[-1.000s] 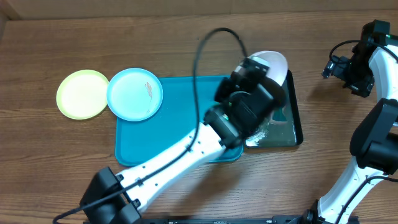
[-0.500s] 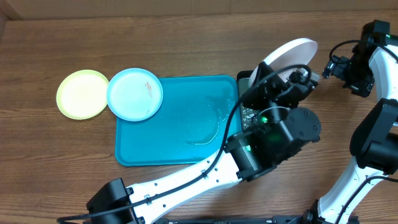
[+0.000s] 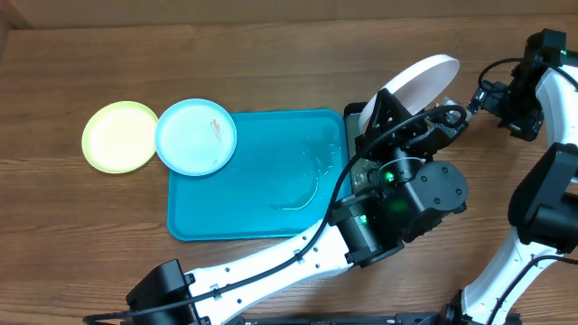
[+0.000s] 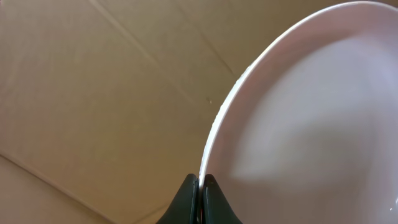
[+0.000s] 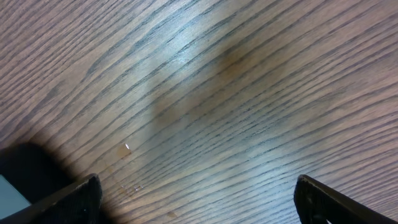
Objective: Clean dirty plates on tray and stack at the side
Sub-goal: 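Lift the white plate by its rim with the left gripper, tilting it up, then carry the white plate leftward over the table with the left gripper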
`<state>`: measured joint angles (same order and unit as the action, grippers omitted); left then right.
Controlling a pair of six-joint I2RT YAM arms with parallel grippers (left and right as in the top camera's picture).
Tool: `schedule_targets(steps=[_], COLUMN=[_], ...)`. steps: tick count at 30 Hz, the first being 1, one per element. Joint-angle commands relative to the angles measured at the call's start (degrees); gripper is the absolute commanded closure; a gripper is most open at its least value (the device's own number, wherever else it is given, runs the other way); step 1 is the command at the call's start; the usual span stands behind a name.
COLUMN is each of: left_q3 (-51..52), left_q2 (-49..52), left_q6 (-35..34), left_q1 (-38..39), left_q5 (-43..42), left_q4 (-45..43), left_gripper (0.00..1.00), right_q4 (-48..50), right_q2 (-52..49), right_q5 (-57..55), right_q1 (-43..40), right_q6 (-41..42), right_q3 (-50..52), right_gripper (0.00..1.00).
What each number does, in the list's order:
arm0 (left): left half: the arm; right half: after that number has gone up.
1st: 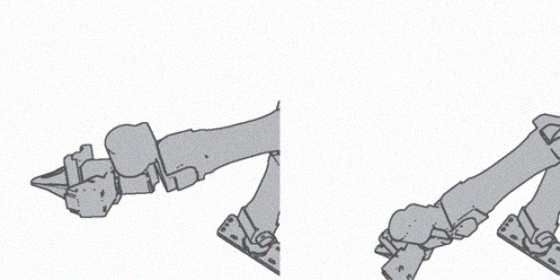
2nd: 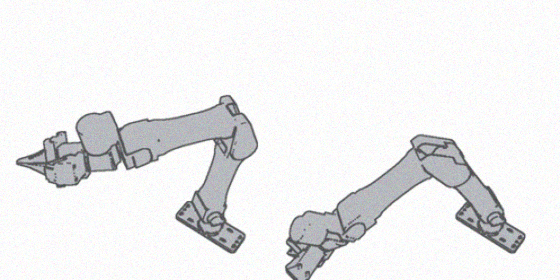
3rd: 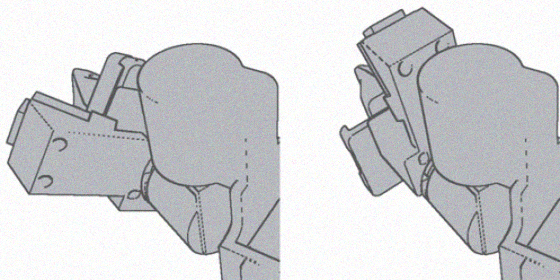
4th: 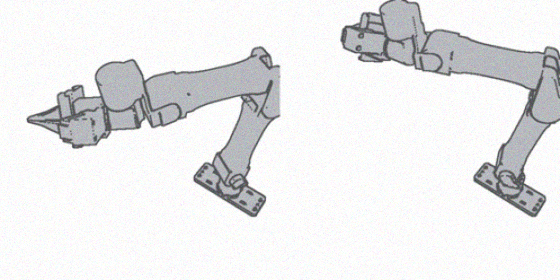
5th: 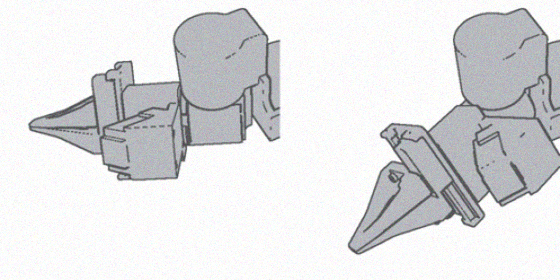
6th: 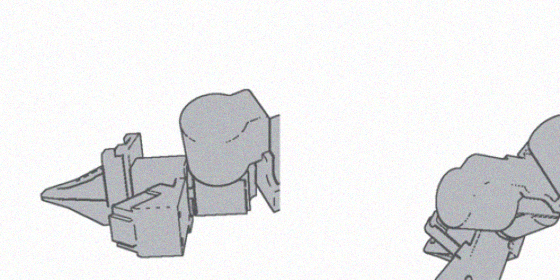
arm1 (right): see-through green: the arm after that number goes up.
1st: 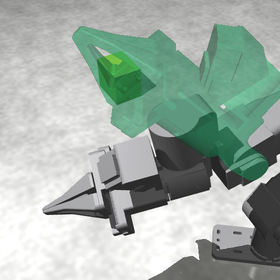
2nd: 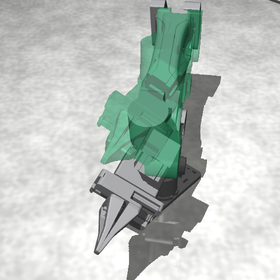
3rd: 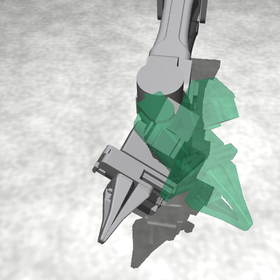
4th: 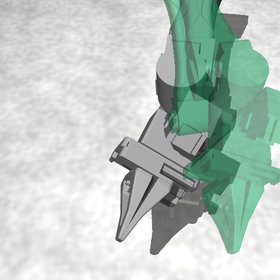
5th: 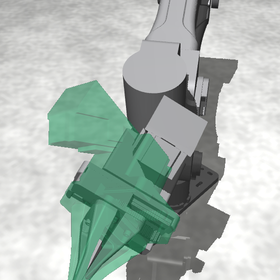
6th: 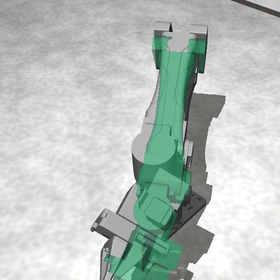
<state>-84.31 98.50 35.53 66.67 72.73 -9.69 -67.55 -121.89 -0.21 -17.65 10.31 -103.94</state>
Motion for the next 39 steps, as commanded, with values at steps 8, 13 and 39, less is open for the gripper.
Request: schedule_targets(steps=[8,13,39], left_q3=[-1.1,-1.0,-1.1], left_q2=[0.9,4.1,-9.1], left_q6=[-37.1,-59.6,-66.0], left_q1=[0.0,-2.1,-52.2], left_q5=[-5.8,-21.7,-93.6], left_q4=[24.6,41.2,55.4], left_gripper=[0.96,0.96,0.96], right_q4=[0.3,0.2,0.2], right_q2=[1.7,1.7,1.7], right_q5=[0.3,0.3,0.3], right_q1=[-0.2,-0.2,-0.2], right_q6=[0.2,0.2,0.2], right_q3=[-1.0,-1.0,-1.0], right_gripper=[0.00,0.00,0.00])
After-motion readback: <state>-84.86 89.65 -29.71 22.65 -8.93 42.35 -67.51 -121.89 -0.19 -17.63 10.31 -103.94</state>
